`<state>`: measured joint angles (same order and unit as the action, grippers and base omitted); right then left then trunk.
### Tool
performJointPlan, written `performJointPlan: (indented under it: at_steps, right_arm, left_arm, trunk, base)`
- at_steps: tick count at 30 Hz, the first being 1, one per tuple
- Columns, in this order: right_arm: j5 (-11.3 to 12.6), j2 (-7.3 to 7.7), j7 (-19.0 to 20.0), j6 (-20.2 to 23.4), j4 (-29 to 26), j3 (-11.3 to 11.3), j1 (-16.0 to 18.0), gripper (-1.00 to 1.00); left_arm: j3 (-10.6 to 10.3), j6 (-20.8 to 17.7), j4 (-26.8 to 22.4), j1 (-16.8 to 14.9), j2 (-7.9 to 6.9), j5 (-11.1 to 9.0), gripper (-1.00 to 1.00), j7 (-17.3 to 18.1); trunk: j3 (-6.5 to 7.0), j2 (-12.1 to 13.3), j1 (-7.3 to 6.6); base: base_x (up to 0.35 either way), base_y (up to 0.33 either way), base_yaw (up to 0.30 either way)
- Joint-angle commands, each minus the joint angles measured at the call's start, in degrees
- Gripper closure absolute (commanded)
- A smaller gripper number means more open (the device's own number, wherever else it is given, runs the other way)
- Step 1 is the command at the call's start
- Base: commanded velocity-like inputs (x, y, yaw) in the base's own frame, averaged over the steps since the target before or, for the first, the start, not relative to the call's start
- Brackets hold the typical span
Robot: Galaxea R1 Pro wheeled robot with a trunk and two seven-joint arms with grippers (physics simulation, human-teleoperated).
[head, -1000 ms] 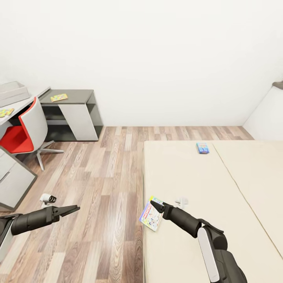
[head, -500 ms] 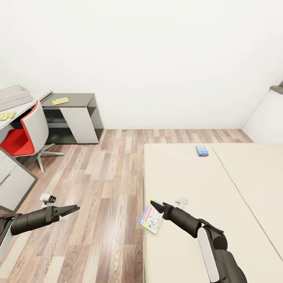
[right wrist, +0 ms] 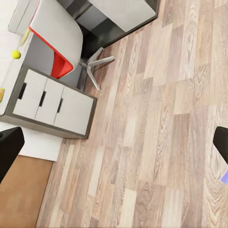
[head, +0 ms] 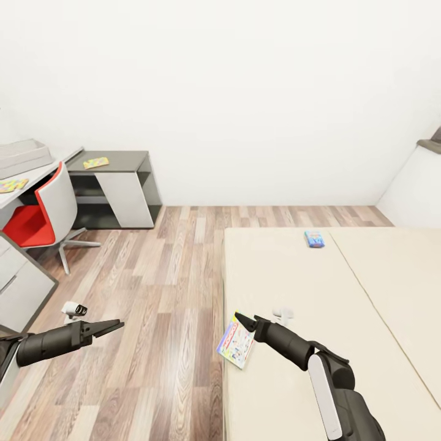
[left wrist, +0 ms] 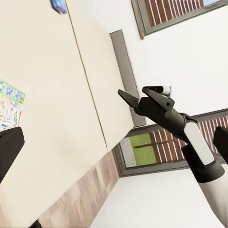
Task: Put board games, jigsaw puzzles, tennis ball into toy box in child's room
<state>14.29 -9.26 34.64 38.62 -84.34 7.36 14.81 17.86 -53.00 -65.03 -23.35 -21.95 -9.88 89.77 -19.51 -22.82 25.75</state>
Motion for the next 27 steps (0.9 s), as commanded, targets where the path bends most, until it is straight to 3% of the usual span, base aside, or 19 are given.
performJointPlan:
  at_steps: [1,15,27]
  right_arm:
    - [0.2,-0.06,0.2,0.4,0.0,0.2,0.0,-1.0]
    - [0.0,-0.05,-0.3,0.3,0.1,0.2,0.0,-1.0]
    - [0.0,-0.13,-0.5,0.3,0.2,0.1,0.0,-1.0]
  left_arm:
    - [0.0,-0.6,0.0,0.0,-0.02,0.0,-1.0,0.2]
    - [0.2,-0.6,0.0,0.0,-0.08,0.0,-1.0,0.2]
    - [1.8,-0.6,0.0,0.0,-0.09,0.0,-1.0,0.2]
  trunk:
    - [0.0,-0.1,0.03]
    - [1.32,-0.1,0.03]
    - [2.46,-0.1,0.03]
  base:
    - [0.0,0.0,0.0]
    - [0.0,0.0,0.0]
    - [0.0,0.0,0.0]
